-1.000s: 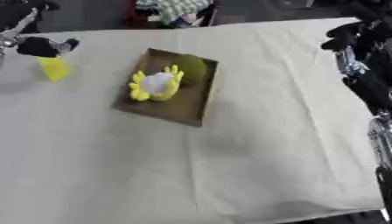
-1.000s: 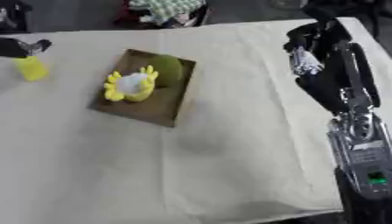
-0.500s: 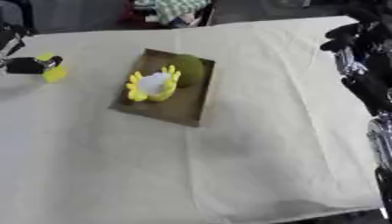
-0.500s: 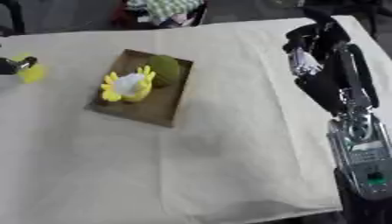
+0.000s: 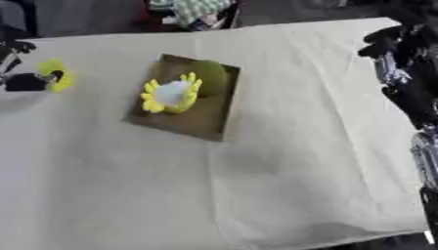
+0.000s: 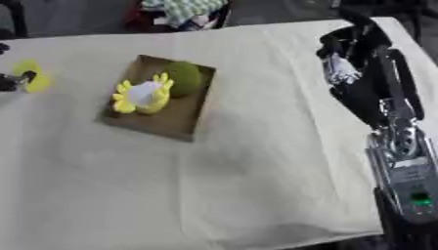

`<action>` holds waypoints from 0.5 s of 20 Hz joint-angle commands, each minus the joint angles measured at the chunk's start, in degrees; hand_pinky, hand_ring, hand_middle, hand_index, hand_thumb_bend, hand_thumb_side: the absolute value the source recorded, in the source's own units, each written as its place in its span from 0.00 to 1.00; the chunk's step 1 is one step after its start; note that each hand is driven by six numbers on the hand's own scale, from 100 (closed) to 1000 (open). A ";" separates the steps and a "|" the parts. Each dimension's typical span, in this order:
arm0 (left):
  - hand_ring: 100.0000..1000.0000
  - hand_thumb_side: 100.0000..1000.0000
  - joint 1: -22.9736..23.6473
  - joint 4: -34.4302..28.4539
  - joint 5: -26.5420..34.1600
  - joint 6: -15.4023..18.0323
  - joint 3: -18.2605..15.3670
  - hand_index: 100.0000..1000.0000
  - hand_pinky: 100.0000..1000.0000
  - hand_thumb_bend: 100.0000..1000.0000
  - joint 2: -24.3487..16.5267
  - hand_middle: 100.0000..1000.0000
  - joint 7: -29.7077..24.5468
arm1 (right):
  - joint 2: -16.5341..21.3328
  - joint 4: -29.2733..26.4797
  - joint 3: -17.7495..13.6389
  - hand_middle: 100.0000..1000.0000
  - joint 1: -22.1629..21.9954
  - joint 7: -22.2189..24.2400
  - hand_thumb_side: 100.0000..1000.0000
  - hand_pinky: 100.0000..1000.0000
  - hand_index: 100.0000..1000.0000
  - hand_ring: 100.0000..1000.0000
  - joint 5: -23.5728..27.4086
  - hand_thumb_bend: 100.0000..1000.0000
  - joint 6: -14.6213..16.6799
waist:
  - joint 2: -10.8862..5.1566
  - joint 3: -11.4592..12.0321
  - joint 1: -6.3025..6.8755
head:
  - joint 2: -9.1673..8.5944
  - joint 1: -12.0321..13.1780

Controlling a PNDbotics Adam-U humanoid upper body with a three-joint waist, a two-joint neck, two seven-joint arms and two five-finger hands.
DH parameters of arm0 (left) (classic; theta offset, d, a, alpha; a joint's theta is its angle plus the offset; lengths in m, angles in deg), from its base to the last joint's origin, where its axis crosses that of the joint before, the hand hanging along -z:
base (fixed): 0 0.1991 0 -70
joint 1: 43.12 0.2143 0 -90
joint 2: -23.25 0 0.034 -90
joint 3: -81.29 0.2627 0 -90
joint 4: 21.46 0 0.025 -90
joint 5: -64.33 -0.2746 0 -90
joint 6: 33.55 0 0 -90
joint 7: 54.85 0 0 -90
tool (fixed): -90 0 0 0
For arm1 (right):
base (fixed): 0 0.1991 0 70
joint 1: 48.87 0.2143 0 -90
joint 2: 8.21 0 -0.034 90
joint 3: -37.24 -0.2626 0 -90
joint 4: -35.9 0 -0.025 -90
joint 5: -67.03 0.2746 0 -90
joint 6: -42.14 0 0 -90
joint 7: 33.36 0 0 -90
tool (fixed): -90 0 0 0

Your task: Pick up objects on the table and place them in the box.

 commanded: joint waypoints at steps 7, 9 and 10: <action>0.72 0.59 -1.59 1.16 1.92 0.00 -0.54 0.91 0.73 0.34 -0.09 0.78 4.90 | 1.02 -0.41 -0.21 0.58 1.18 0.30 0.42 0.70 0.89 0.58 0.33 0.00 0.01 | -0.08 -0.38 -0.38 | -0.70 0.00; 0.72 0.59 -1.59 1.36 2.05 0.07 -0.45 0.91 0.73 0.34 -0.05 0.78 5.30 | 1.01 -0.41 -0.20 0.58 1.20 0.32 0.42 0.70 0.89 0.58 0.37 0.00 0.01 | -0.04 -0.40 -0.39 | -0.73 0.00; 0.72 0.59 -1.60 1.43 2.09 0.09 -0.42 0.91 0.73 0.34 -0.05 0.78 5.40 | 1.01 -0.41 -0.20 0.58 1.20 0.33 0.42 0.70 0.89 0.58 0.38 0.00 0.01 | -0.03 -0.41 -0.39 | -0.74 0.00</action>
